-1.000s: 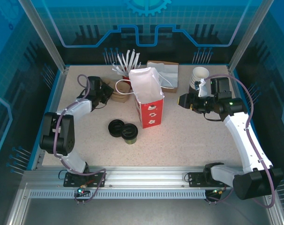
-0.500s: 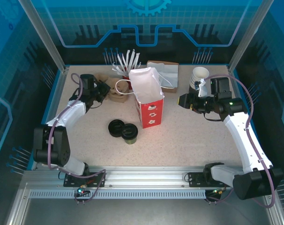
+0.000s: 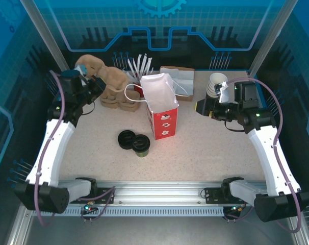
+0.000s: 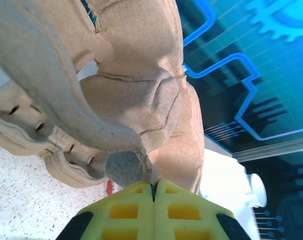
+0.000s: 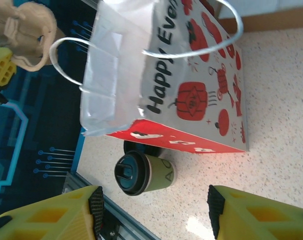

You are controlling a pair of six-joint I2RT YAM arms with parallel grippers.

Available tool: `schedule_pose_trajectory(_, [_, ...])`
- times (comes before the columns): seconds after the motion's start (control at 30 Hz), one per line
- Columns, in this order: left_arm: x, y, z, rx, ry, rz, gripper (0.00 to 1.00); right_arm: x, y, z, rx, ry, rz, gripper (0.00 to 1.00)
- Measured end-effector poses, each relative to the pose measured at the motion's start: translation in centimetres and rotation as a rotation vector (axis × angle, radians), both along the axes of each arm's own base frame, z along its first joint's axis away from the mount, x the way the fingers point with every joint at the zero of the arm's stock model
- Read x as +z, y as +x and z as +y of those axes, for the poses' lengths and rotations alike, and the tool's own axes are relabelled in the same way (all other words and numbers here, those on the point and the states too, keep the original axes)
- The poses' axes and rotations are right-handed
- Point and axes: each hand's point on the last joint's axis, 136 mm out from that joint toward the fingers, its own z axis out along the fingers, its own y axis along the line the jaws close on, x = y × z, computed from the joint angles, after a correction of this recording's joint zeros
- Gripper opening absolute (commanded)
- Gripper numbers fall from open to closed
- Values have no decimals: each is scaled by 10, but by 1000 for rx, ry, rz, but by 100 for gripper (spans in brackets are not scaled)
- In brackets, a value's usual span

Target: Pack the takeout coffee

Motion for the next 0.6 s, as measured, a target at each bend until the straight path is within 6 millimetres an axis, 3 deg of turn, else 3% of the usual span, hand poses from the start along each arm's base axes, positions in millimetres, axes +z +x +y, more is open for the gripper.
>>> schedule_pose_trajectory(0.17, [68,-39,-14,-112,40,-157,5,32,-8,4,31,32,-93,62])
schedule_pose_trajectory(0.3, [105,-69,-37,-253,28,-259,6,60,-16,9,70,71,-180,62])
schedule_pose_trajectory(0.4, [116,-86,-65,-401,13,-300,7,85,-24,15,115,105,-253,62])
schedule_pose_trajectory(0.6, [112,-116,-142,-750,11,-304,7,126,-50,33,244,151,-371,62])
